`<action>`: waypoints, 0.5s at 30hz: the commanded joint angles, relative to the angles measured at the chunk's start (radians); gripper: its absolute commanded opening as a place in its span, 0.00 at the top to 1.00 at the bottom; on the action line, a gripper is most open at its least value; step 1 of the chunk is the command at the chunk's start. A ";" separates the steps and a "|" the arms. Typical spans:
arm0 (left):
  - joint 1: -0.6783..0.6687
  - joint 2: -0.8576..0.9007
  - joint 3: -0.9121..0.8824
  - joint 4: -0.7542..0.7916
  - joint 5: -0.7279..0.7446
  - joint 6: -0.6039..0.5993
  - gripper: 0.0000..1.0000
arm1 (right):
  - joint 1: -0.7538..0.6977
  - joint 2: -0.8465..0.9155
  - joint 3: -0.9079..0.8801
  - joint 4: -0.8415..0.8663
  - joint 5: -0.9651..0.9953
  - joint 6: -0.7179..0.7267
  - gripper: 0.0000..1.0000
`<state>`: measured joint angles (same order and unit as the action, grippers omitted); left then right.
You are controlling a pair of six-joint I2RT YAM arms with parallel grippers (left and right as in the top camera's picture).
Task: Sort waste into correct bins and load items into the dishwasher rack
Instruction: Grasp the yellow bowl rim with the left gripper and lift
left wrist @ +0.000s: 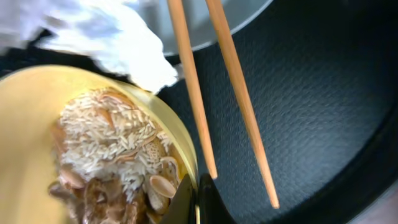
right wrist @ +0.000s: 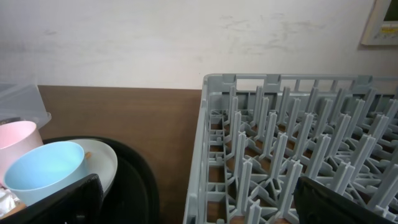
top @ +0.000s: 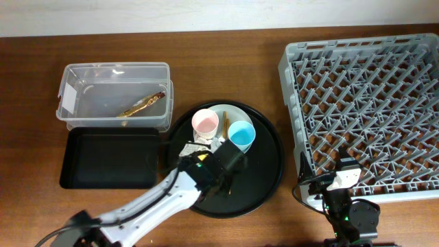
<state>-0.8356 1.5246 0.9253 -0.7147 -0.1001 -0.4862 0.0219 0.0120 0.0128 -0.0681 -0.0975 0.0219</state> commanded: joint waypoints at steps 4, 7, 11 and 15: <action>-0.006 0.033 -0.010 0.010 -0.085 0.010 1.00 | 0.003 -0.006 -0.007 -0.001 0.002 0.002 0.01; -0.006 0.008 0.009 -0.031 -0.087 0.071 1.00 | 0.003 -0.006 -0.007 -0.001 0.002 0.002 0.01; 0.010 -0.033 0.105 -0.165 -0.088 0.119 1.00 | 0.003 -0.006 -0.007 -0.001 0.002 0.002 0.01; 0.077 -0.067 0.210 -0.268 -0.087 0.130 1.00 | 0.003 -0.006 -0.007 -0.001 0.002 0.002 0.01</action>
<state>-0.8135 1.5192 1.0359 -0.9379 -0.1654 -0.3992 0.0219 0.0120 0.0128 -0.0681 -0.0975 0.0227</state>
